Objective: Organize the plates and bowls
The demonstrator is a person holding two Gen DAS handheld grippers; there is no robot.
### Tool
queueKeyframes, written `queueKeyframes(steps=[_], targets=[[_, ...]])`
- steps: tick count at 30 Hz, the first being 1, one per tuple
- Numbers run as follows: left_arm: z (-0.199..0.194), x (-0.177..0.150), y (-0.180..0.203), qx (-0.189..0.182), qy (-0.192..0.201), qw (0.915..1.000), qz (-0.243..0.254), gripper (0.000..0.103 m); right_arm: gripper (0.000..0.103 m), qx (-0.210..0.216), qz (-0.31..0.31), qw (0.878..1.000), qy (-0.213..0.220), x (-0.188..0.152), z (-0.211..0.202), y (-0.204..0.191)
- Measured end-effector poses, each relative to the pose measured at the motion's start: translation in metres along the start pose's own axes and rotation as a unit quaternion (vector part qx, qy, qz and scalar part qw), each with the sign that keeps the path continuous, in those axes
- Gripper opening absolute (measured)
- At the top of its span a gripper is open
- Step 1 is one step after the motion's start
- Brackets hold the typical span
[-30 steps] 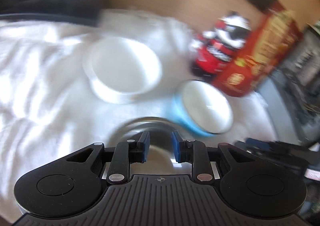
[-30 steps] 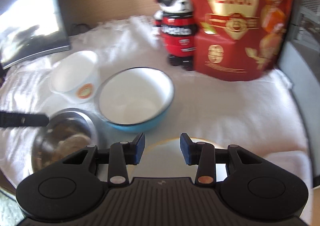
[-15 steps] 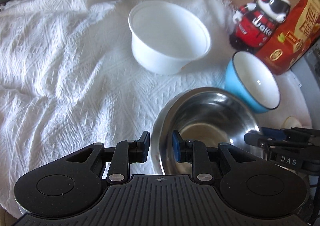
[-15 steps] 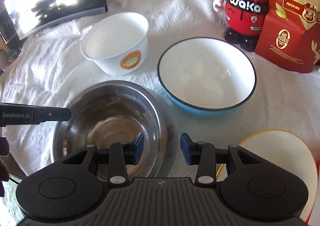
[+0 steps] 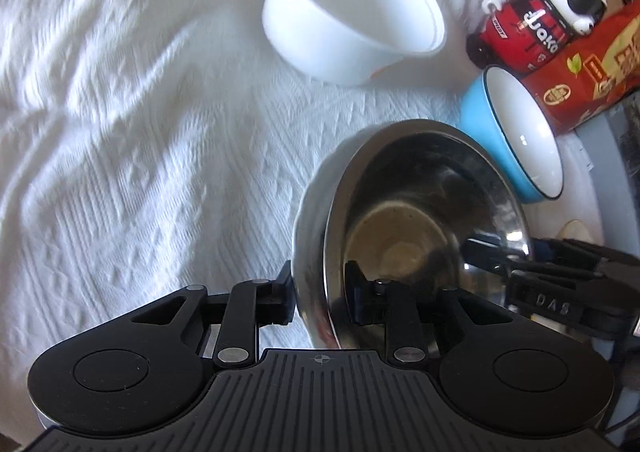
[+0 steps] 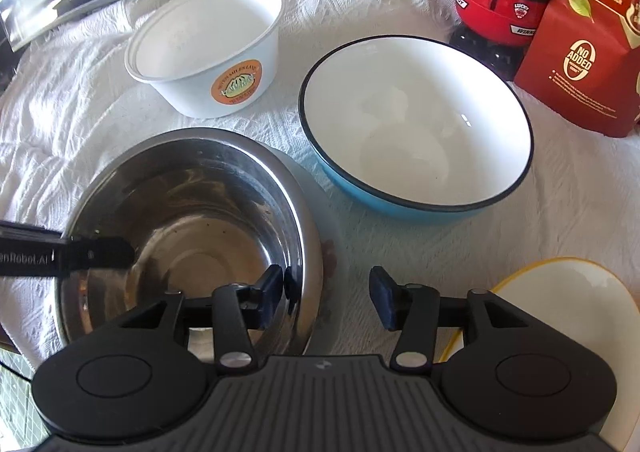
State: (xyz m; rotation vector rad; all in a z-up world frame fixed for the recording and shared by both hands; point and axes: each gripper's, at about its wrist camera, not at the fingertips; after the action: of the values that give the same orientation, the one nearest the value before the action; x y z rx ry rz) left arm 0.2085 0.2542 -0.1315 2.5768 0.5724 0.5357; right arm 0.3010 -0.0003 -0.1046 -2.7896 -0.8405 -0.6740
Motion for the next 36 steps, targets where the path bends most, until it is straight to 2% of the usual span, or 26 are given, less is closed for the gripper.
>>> queueKeyframes(steps=[2, 3, 6, 11, 16, 20, 23, 25, 27, 31, 34, 36], targets=[[-0.002, 0.001, -0.006, -0.005, -0.001, 0.9999, -0.013, 0.028, 0.049, 0.003, -0.001, 1.000, -0.004, 0.001, 0.000, -0.005], [-0.003, 0.002, -0.010, -0.010, -0.001, 0.9997, -0.021, 0.028, 0.051, 0.014, 0.000, 1.000, -0.005, 0.002, -0.002, -0.007], [-0.006, 0.007, -0.019, -0.017, -0.004, 0.9992, -0.035, 0.029, 0.052, -0.004, 0.003, 1.000, -0.004, 0.001, 0.000, -0.018], [-0.009, 0.012, -0.026, -0.003, 0.004, 0.9993, -0.036, 0.029, 0.052, 0.015, 0.024, 1.000, -0.002, 0.000, -0.002, -0.020], [-0.010, 0.014, -0.022, 0.018, 0.005, 0.9996, -0.021, 0.029, 0.052, 0.029, 0.017, 0.999, 0.001, -0.007, -0.005, -0.024], [-0.029, 0.023, 0.000, 0.062, 0.047, 0.9966, 0.026, 0.031, 0.051, 0.038, 0.000, 0.999, 0.010, -0.007, -0.008, -0.020], [-0.052, 0.030, 0.020, 0.084, 0.094, 0.9907, 0.050, 0.031, 0.051, 0.037, 0.002, 0.998, 0.047, -0.004, -0.028, -0.008], [-0.065, 0.037, 0.034, 0.068, 0.122, 0.9887, 0.054, 0.031, 0.051, 0.037, 0.008, 0.996, 0.077, 0.000, -0.047, 0.006], [-0.067, 0.044, 0.051, 0.029, 0.135, 0.9887, 0.059, 0.031, 0.051, 0.034, 0.021, 0.994, 0.104, 0.003, -0.065, 0.026], [-0.042, 0.052, 0.083, -0.050, 0.106, 0.9918, 0.051, 0.031, 0.056, -0.002, 0.049, 0.989, 0.138, 0.008, -0.084, 0.071], [-0.015, 0.057, 0.113, -0.053, 0.088, 0.9927, 0.063, 0.031, 0.056, -0.023, 0.073, 0.988, 0.131, 0.014, -0.082, 0.102], [0.004, 0.059, 0.126, -0.044, 0.082, 0.9936, 0.065, 0.031, 0.056, -0.014, 0.096, 0.988, 0.120, 0.014, -0.078, 0.125]])
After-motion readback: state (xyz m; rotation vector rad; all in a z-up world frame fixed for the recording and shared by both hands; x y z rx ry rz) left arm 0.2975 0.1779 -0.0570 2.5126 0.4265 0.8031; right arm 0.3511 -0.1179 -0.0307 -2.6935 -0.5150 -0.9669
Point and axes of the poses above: each gripper's, at about its wrist camera, not at the fingertips, and z roughly the way its jaws point, y to its right, x to its top, and after that the axes turned 4 degrees about -x, right-handed
